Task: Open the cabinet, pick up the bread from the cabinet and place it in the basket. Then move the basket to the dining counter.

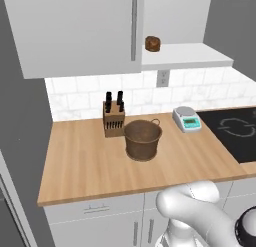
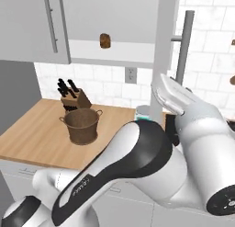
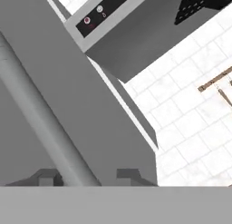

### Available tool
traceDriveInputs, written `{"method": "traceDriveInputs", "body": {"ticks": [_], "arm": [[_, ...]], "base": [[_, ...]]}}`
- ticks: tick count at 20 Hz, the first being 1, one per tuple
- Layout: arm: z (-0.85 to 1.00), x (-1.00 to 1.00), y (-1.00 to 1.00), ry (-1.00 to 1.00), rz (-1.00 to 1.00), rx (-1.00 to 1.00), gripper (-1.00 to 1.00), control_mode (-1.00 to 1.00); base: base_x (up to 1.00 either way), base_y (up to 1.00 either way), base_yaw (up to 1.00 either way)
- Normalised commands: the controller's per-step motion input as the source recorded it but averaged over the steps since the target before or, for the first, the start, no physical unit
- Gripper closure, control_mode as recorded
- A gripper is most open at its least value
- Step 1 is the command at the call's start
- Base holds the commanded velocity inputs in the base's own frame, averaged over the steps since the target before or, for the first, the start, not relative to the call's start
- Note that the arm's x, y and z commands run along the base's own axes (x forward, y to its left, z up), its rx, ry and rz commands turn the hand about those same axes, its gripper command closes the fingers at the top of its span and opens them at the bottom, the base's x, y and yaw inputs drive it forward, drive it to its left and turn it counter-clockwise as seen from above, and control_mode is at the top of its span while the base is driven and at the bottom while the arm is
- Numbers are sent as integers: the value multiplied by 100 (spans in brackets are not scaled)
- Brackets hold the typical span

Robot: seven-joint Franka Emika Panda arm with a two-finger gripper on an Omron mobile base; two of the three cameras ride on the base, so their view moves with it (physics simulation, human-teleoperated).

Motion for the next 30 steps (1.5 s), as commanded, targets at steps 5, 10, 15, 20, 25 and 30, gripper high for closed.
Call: {"method": "traceDriveInputs", "body": {"ticks": [5,10,15,20,25,30], "arm": [[-9,-97,0,-59,-25,-2,100,-100],[-35,-100,32,-47,-8,-3,100,-100],[-100,-100,100,-61,-6,-6,100,-100],[-100,-73,100,-66,-12,-13,100,-100],[-76,-11,100,-60,-17,-24,100,-100],[-20,39,100,-26,-20,-29,100,-100]], "base": [[0,0,0],[0,0,0],[0,0,0],[0,0,0],[0,0,0],[0,0,0]]}}
